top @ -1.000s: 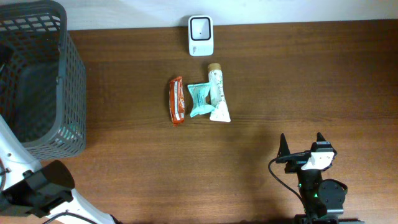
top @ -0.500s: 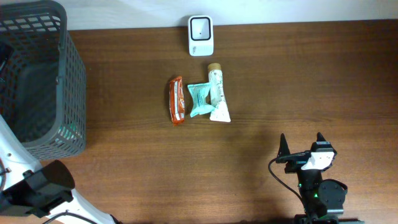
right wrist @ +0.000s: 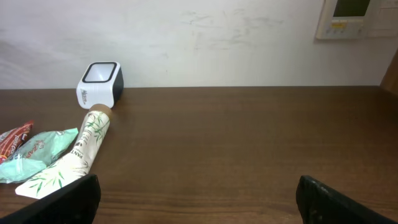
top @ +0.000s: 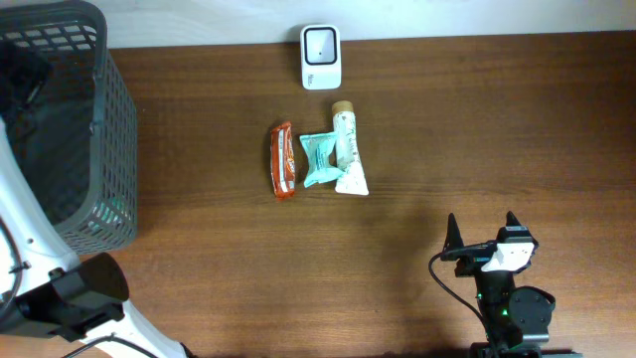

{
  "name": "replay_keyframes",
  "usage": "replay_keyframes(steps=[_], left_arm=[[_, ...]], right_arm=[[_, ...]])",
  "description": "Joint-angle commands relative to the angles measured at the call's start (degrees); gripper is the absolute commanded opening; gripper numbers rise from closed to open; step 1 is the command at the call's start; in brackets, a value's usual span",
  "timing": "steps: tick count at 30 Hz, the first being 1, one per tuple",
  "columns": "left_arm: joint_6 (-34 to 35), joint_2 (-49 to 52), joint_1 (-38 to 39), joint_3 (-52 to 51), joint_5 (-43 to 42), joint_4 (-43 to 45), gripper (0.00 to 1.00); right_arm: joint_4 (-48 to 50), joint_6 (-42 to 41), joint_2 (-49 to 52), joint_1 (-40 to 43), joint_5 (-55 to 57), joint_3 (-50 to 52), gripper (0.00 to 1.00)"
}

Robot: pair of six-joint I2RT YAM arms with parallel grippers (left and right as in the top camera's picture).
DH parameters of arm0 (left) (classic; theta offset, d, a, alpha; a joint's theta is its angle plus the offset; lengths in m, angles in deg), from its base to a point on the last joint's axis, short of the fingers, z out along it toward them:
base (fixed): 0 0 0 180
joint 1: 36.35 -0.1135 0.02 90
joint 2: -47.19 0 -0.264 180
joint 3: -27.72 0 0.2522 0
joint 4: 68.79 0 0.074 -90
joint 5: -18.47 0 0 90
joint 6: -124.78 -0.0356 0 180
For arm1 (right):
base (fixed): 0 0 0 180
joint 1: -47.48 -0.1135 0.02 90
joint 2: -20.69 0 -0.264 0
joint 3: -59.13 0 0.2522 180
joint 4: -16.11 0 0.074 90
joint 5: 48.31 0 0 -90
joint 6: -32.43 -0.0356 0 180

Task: Scan the item barcode
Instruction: 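Reach into the basket and grasp the Kleenex tissue pack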

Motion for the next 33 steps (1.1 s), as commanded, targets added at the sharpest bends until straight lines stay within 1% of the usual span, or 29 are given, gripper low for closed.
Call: replay_keyframes(steps=[1,4,8,9,12,15,20,21,23,25,26,27,28,30,33], left_arm=[[0.6,-0.1,1.6,-4.1,-0.6,1.4,1.0],[0.6,-0.1,1.7,-10.7,-0.5,5.3,0.99],[1.2,-0.1,1.6,-15.0,0.5,10.2,1.0],[3.1,-0.1,1.4,-15.4,0.6,10.6,1.0],[12.7,-0.1,-0.5,-16.7,0.5,9.4,1.0],[20.0,-0.1,-1.8,-21.7,0.5,9.4,0.99],[20.2,-0.1,-1.8,-27.0,-0.2,10.0,0.99],[20.2,-0.1,-1.7,-27.3,0.0,9.4,0.89],[20.3,-0.1,-1.7,-28.0,0.0,9.5,0.84],[21.9,-0.1,-1.7,-29.0,0.0,9.6,0.84],[23.8,-0.1,-1.6,-30.7,0.0,10.1,0.87],[25.9,-0.1,-1.6,-32.5,0.1,10.3,0.93],[27.3,-0.1,-1.7,-34.5,0.0,11.3,0.93],[27.5,-0.1,-1.7,-38.0,0.1,13.8,0.97],[27.5,-0.1,-1.7,-41.7,0.5,16.3,0.96]], right_arm=[[-0.2,0.2,-0.4,-0.4,0.3,0.4,0.99],[-0.2,0.2,-0.4,-0.4,0.3,0.4,0.99],[-0.2,0.2,-0.4,-0.4,0.3,0.4,0.99],[-0.2,0.2,-0.4,-0.4,0.3,0.4,0.99],[-0.2,0.2,-0.4,-0.4,0.3,0.4,0.99],[-0.2,0.2,-0.4,-0.4,0.3,0.4,0.99],[-0.2,0.2,-0.4,-0.4,0.3,0.4,0.99],[-0.2,0.2,-0.4,-0.4,0.3,0.4,0.99],[-0.2,0.2,-0.4,-0.4,0.3,0.4,0.99],[-0.2,0.2,-0.4,-0.4,0.3,0.4,0.99],[-0.2,0.2,-0.4,-0.4,0.3,0.4,0.99],[-0.2,0.2,-0.4,-0.4,0.3,0.4,0.99],[-0.2,0.2,-0.4,-0.4,0.3,0.4,0.99],[-0.2,0.2,-0.4,-0.4,0.3,0.4,0.99],[-0.2,0.2,-0.4,-0.4,0.3,0.4,0.99]])
